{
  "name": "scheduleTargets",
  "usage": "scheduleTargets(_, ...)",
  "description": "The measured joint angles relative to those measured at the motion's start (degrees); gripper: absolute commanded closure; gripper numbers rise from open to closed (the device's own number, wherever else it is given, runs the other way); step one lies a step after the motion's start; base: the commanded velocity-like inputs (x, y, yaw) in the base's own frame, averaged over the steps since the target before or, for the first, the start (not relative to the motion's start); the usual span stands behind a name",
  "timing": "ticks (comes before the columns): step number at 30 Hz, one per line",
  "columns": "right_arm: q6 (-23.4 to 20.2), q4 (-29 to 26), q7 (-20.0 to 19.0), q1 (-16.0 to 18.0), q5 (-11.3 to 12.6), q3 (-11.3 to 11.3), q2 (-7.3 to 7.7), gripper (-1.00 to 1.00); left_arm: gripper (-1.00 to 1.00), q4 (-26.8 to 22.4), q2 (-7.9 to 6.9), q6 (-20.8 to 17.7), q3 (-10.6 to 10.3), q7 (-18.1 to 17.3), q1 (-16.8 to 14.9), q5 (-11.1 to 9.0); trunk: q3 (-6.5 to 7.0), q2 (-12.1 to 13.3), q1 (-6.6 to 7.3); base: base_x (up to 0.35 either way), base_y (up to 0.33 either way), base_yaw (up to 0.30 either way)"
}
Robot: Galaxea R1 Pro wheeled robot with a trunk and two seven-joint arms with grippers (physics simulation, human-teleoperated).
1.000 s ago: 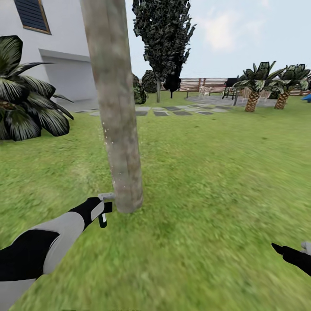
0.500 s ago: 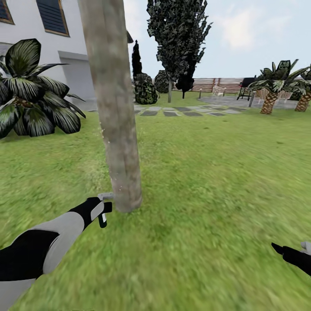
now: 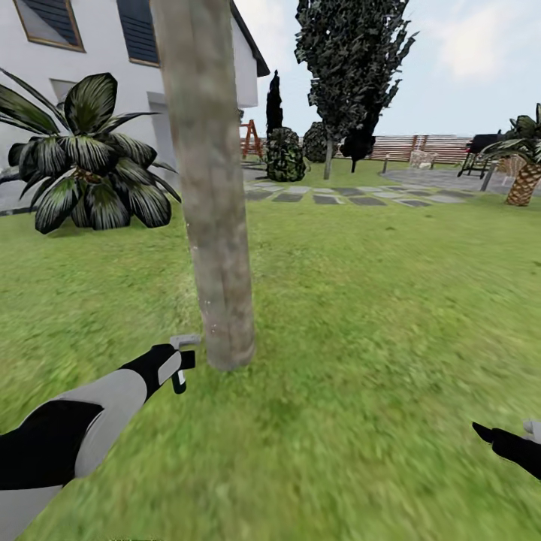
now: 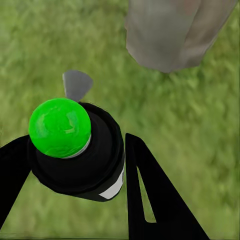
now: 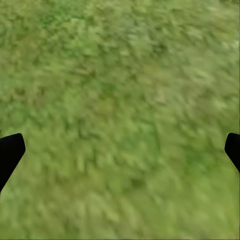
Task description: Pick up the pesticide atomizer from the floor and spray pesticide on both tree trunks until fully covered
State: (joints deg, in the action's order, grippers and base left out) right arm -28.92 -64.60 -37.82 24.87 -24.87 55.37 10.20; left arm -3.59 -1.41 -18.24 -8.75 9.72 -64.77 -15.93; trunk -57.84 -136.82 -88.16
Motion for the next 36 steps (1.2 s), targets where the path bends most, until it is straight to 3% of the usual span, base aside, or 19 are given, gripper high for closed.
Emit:
scheduleTargets(7,0.0,0.0,-0.03,0.0,0.0,0.0,0.0,-1.0,1.0,0.0,0.0,-0.29,-0.09,0.12,0.0,0.1,0.0,0.0,0.0,0.01,-0.325,0.048)
scheduleTargets(13,0.0,0.0,-0.06,0.0,0.01,0.0,0.01,-1.0,1.0,-0.42,0.0,-1.25,-0.02,0.11,-0.02,0.4,0.0,0.0,0.0,0.0,-0.057,-0.047)
scheduleTargets(14,0.0,0.0,-0.06,0.0,0.01,0.0,0.0,-1.0,1.0,-0.73,0.0,-2.31,0.01,0.12,-0.04,0.44,0.0,0.0,0.0,0.0,-0.003,-0.219)
scheduleTargets(15,0.0,0.0,-0.06,0.0,0.01,0.0,0.05,-1.0,1.0,-2.68,-0.05,-5.86,0.01,0.15,-0.09,0.5,0.01,0.0,0.0,0.0,-0.001,-0.111)
scheduleTargets(18,0.0,0.0,0.0,0.0,0.0,0.0,0.02,-1.0,1.0,-12.05,-0.19,-15.15,0.01,0.23,-0.15,0.64,0.01,-0.01,0.01,0.0,-0.001,-0.044)
scheduleTargets(21,0.0,0.0,0.02,0.0,0.0,0.07,0.06,-1.0,1.0,-18.95,-0.22,-21.65,0.03,1.27,-0.26,0.78,0.01,0.0,0.0,0.0,0.0,-0.006)
scheduleTargets(25,0.0,0.0,0.02,0.0,0.0,0.07,0.09,-1.0,1.0,-20.67,-0.1,-25.0,0.03,7.44,-0.62,0.93,0.0,0.0,0.0,0.0,0.0,0.0)
scheduleTargets(31,0.0,0.0,0.02,0.0,0.0,0.08,0.09,-1.0,1.0,-27.77,-0.12,-33.25,0.04,8.54,-1.09,0.77,0.0,0.0,0.0,0.0,0.0,0.0)
scheduleTargets(36,0.0,0.0,0.02,0.0,0.0,0.08,0.09,-1.0,1.0,-28.62,-0.37,-34.38,0.09,13.46,-2.46,0.93,0.0,0.0,0.0,0.0,0.0,0.0)
